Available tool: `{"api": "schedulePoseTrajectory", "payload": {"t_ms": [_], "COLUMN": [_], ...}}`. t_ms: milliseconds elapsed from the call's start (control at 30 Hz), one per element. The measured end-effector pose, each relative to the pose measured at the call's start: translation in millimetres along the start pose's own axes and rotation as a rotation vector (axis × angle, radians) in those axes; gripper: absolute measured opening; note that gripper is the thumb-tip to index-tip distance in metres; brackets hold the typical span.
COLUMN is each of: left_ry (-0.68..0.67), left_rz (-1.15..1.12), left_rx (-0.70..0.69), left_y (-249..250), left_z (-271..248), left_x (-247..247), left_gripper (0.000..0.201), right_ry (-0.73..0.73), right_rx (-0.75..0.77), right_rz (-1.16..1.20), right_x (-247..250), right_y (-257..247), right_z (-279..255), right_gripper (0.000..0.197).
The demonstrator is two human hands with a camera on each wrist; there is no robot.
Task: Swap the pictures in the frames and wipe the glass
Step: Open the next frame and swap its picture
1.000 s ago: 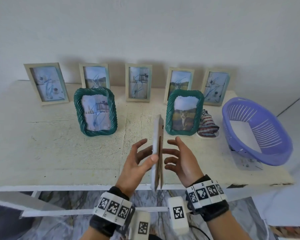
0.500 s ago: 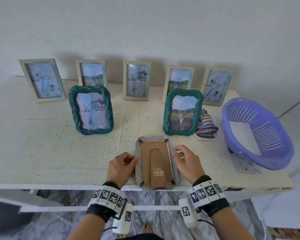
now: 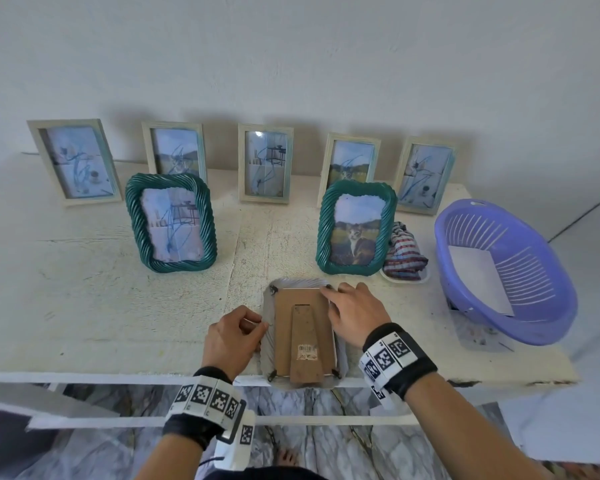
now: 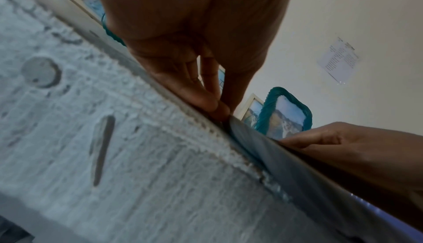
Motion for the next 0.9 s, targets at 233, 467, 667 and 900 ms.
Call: {"api": "schedulePoseTrajectory", "payload": {"t_ms": [233, 467, 667, 900], "left_ry": [-0.004, -0.013, -0.113, -0.120], "left_rz": [0.005, 0.169, 0.443, 0.511], "left_rx": [0.021, 0.018, 0.069, 0.043], "left_y": [-2.7, 22.0, 37.4, 40.7], "left_z": [2.6, 30.2, 67.6, 77.6], "left_x": [-1.9, 5.9, -13.0, -16.5], "left_gripper": [0.013, 0.029, 0.043, 0.029], "right_ry": [-0.055, -0.007, -0.064, -0.027], "right_rx": [0.060, 0.046, 0.020, 0.022], "right_rz": [0.016, 0.124, 0.153, 0.158], "right_x": [-5.1, -3.6, -20.2, -21.9], "right_y": [7.8, -10.6, -17.4, -18.7], "right_z": [-6.0, -22.4, -30.6, -32.5], "right_gripper": [0.045, 0.046, 0.050, 0.050]}}
Point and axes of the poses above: each hand's wrist, its own z-axis towards the middle knuckle, its own x-axis out of the back of the hand, y = z × x, the point moved 10 cm from there along z, towards the middle knuckle, and after that the axes turned 5 degrees about x, right-handed, at the moved point
